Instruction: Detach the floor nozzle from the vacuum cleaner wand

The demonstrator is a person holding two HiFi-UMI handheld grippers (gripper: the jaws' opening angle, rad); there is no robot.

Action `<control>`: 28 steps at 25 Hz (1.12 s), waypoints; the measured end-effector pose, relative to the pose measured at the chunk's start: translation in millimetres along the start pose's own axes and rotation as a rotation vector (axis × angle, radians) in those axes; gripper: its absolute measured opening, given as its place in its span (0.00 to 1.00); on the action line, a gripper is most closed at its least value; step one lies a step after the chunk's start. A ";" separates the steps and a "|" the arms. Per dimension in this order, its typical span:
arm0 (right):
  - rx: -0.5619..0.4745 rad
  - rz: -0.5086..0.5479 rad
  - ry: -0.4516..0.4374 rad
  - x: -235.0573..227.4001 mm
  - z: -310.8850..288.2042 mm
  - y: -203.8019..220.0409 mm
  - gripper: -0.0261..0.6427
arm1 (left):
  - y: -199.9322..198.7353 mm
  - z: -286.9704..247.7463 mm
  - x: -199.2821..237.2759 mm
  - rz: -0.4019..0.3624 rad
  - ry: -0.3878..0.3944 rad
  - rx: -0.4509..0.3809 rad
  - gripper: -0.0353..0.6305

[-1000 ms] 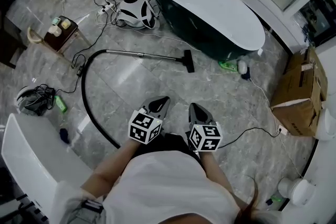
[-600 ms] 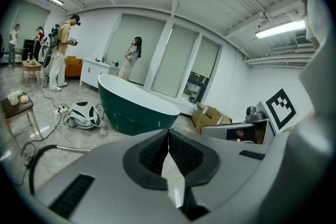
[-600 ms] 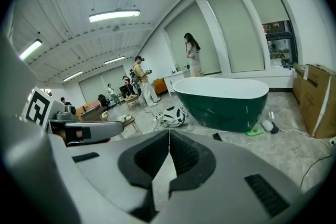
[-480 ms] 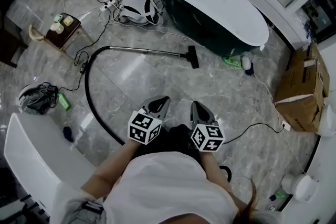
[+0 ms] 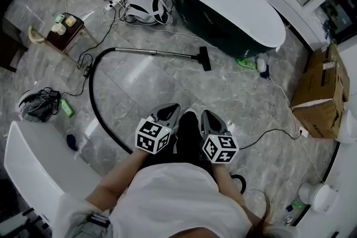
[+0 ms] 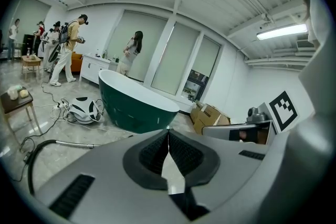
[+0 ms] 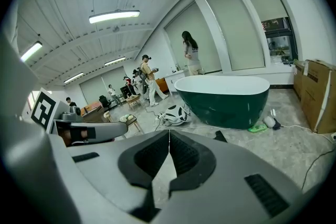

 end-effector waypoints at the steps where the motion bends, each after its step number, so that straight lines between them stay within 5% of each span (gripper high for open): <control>1: 0.003 -0.004 0.000 -3.2 -2.7 -2.3 0.06 | -2.1 -2.9 1.4 0.000 0.000 0.001 0.07; 28: 0.055 -0.024 -0.096 -97.4 -90.2 -107.9 0.06 | -90.2 -105.2 38.2 0.070 -0.096 -0.015 0.07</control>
Point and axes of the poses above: the fingertips, and each gripper's own axes: z backward along the fingers, x to its left, y out of its underside, the point moved 7 cm from there along z, backward along the fingers, and after that the axes turned 11 degrees about x, right-handed, at the moved point
